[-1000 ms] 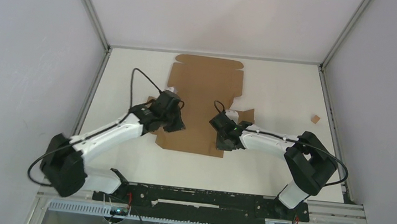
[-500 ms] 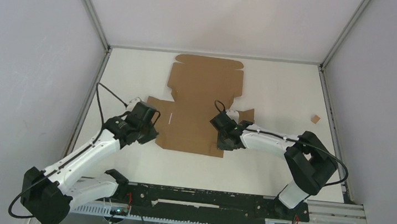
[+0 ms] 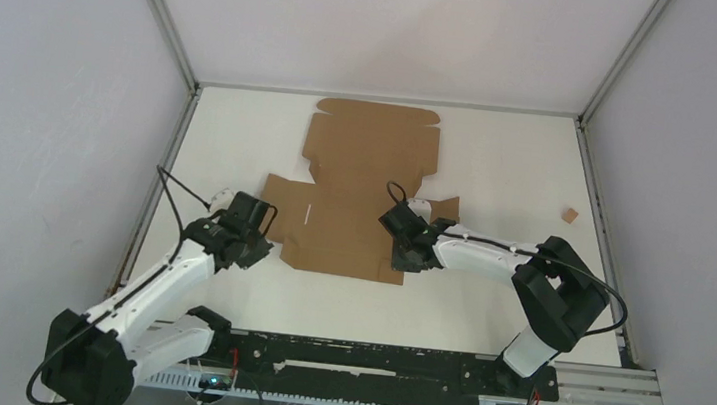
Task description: Fold the paper box
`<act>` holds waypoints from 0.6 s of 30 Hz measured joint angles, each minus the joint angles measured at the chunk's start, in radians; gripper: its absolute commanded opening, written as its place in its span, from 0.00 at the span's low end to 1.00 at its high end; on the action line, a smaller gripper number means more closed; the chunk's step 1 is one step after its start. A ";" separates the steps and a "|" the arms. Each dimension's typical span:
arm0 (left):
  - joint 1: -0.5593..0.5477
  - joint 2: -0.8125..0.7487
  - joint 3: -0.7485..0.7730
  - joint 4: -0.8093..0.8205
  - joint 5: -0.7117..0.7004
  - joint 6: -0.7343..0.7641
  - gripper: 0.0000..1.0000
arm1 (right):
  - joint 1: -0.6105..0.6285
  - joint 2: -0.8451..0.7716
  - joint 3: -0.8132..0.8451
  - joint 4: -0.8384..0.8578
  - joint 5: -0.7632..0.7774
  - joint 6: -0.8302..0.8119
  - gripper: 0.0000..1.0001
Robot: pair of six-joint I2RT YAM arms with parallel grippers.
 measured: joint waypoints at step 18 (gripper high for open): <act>0.004 0.210 -0.018 0.245 0.169 0.089 0.03 | 0.005 0.006 0.005 0.003 -0.007 0.000 0.22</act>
